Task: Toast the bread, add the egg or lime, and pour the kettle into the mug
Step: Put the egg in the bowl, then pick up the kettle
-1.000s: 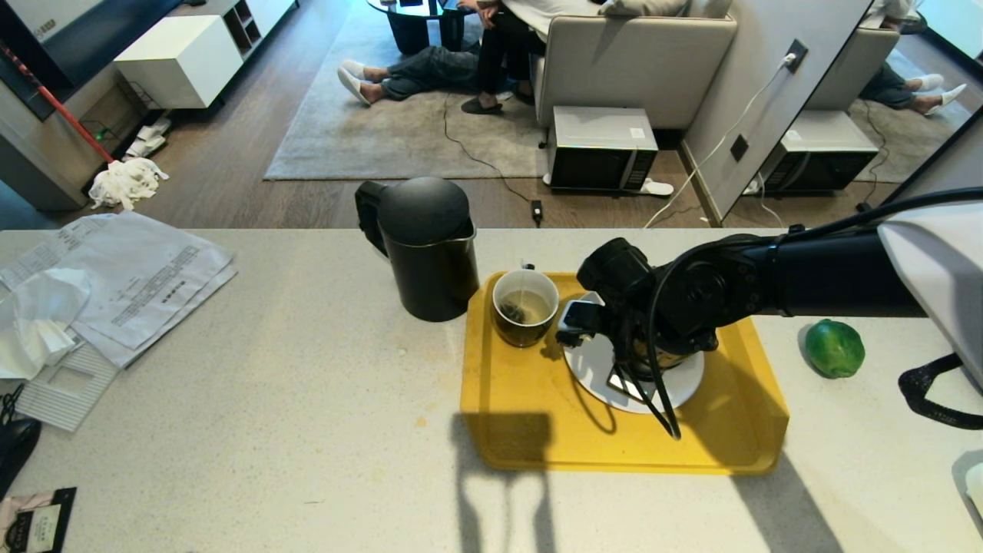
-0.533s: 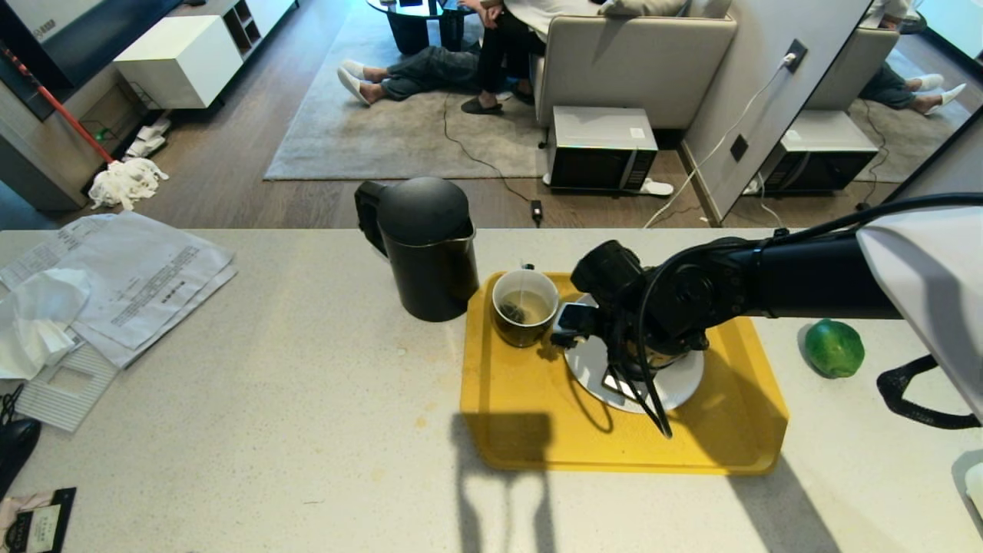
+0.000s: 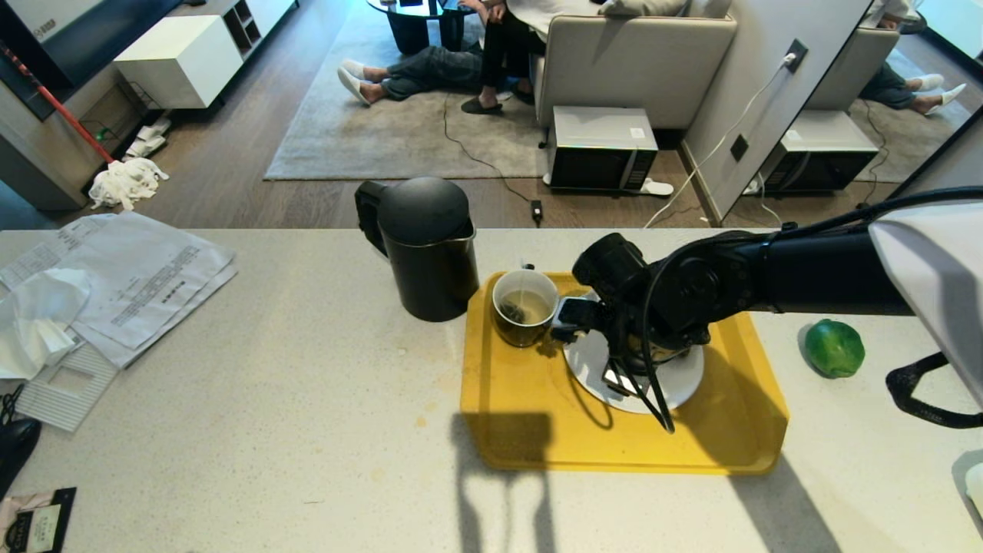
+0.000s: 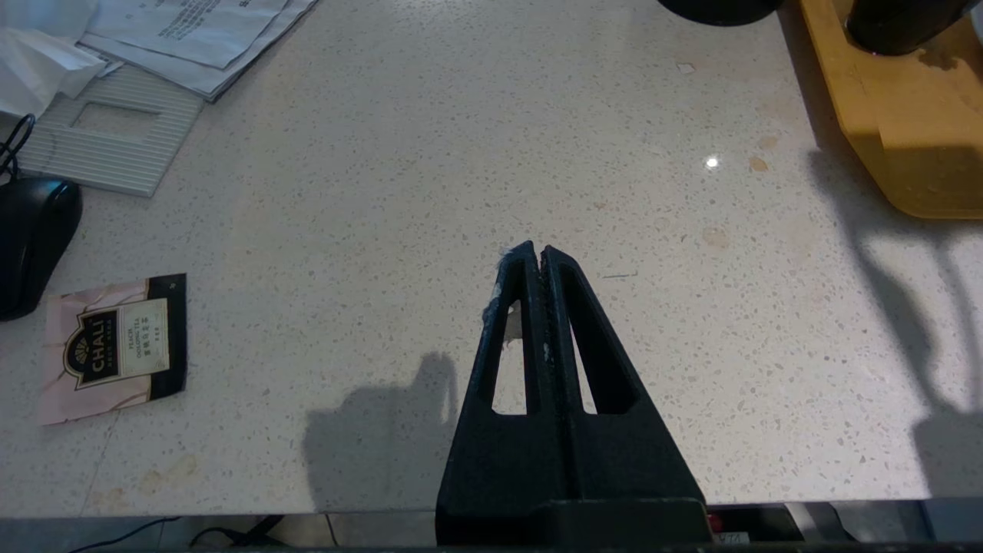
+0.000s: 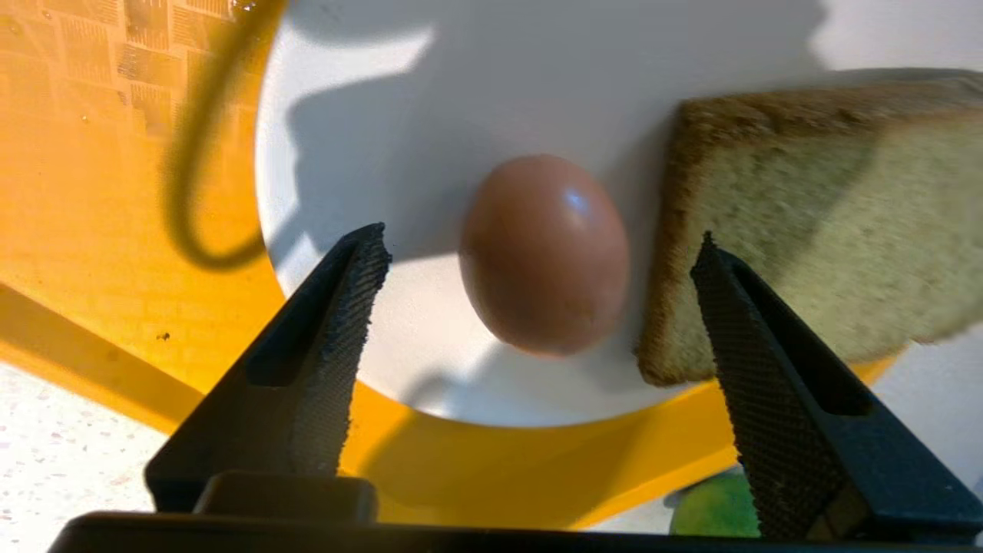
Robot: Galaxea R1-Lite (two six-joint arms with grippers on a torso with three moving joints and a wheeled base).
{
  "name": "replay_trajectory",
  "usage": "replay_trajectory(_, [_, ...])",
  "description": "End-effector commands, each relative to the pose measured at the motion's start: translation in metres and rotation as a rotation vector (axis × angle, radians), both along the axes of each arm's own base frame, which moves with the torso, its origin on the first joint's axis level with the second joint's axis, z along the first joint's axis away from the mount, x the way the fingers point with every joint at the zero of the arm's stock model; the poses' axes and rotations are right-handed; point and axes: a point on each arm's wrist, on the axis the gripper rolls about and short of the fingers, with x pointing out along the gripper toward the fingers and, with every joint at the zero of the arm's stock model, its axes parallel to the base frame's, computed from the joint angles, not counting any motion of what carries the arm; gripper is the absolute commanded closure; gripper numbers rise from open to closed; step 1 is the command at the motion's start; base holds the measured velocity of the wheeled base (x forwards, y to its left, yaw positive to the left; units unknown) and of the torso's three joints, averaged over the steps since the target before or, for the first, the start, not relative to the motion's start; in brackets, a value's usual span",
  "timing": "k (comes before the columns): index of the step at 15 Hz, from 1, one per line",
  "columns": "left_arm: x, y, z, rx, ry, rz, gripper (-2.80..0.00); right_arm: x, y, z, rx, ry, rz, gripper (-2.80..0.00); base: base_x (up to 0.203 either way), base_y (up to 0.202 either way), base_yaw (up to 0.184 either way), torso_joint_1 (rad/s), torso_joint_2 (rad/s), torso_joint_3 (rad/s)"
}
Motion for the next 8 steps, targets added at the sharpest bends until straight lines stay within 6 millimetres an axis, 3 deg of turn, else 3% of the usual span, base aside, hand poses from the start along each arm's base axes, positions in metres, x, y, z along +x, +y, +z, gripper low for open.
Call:
replay_trajectory(1, [0.0,0.0,0.0,-0.001,0.002,0.0,0.0,-0.013,-0.008,0.029,0.034,-0.056,0.004,-2.8,0.0,0.0,0.0,0.0,0.0,0.0])
replay_trajectory(4, [0.0,0.0,0.0,0.0,0.002,0.0,0.0,-0.045,-0.027,0.084,0.114,-0.168,0.009,-2.8,0.0,0.0,0.0,0.0,0.0,0.0])
replay_trajectory(8, [0.0,0.0,0.0,0.0,0.001,0.0,0.0,-0.098,-0.066,0.138,0.234,-0.295,-0.035,-2.8,0.0,0.0,0.0,0.0,0.0,0.0])
